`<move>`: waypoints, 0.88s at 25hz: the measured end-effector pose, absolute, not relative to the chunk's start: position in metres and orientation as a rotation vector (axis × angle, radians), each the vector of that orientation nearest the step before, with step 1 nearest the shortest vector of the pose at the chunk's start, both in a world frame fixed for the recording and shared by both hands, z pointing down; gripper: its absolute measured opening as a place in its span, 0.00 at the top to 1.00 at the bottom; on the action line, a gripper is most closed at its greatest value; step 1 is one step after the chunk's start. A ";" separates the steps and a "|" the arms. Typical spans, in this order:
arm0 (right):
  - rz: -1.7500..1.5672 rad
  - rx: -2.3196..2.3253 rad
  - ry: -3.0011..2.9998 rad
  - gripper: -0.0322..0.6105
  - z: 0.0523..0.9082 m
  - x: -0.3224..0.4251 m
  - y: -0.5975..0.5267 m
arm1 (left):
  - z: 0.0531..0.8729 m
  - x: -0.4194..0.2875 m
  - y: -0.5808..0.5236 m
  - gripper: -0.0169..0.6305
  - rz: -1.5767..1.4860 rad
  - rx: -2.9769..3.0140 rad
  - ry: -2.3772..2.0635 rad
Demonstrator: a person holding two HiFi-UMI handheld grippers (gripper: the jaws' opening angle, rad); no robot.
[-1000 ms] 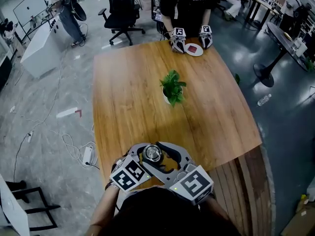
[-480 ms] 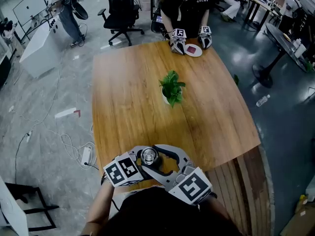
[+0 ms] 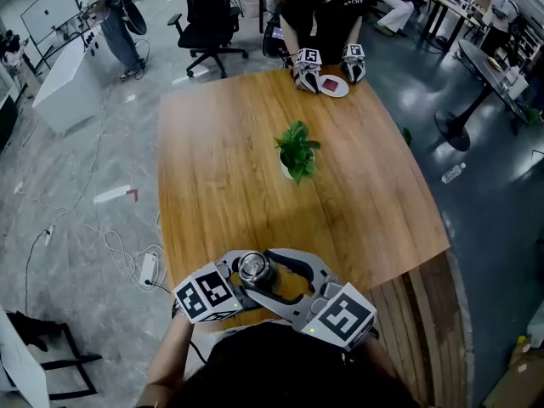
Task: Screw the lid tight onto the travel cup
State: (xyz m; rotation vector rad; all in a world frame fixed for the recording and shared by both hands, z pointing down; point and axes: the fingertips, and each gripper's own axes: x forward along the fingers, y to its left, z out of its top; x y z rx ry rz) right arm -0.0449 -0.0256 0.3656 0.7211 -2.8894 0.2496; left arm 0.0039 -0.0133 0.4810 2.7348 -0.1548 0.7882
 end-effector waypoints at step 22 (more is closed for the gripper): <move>0.383 0.637 -2.847 0.54 0.383 -0.051 -0.024 | 0.484 -0.009 -0.014 0.38 0.816 2.732 -0.182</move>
